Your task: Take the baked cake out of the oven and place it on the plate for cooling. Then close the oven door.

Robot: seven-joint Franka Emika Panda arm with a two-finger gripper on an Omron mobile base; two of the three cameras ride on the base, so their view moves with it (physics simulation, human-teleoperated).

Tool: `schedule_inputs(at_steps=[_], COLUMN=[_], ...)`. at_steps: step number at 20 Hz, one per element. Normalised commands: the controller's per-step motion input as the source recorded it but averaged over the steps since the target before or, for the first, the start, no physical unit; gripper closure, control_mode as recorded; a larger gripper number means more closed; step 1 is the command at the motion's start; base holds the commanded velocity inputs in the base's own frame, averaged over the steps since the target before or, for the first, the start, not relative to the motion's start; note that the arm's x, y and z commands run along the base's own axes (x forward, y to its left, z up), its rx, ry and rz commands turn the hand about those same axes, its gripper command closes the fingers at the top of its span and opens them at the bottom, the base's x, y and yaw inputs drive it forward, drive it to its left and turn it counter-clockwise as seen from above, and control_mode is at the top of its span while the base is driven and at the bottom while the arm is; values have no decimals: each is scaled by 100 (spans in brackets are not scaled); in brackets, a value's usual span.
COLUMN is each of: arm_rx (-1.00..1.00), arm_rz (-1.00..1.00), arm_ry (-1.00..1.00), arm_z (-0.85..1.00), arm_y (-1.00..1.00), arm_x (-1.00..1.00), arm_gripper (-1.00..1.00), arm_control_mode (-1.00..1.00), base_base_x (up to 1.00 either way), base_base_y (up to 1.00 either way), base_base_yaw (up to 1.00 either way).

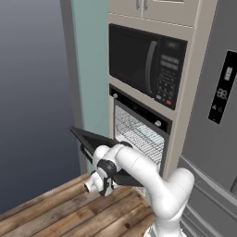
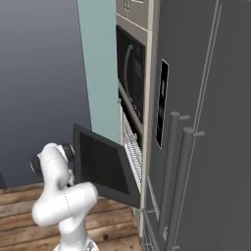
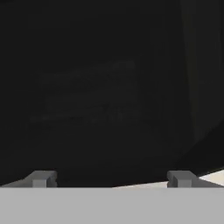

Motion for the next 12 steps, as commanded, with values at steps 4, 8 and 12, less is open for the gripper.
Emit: schedule_inputs(at_steps=[4, 8, 12], arm_rx=[-48, -43, -45], arm_rz=[-33, -36, -37], arm_ry=[-2, 0, 0], arm_z=[100, 100, 100], arm_y=[0, 0, 0], arm_x=[99, 100, 100], arm_gripper=[-100, -100, -100], arm_control_mode=[-100, -100, -100], base_base_x=[0, 0, 0], base_base_y=[0, 0, 0], base_base_yaw=[0, 0, 0])
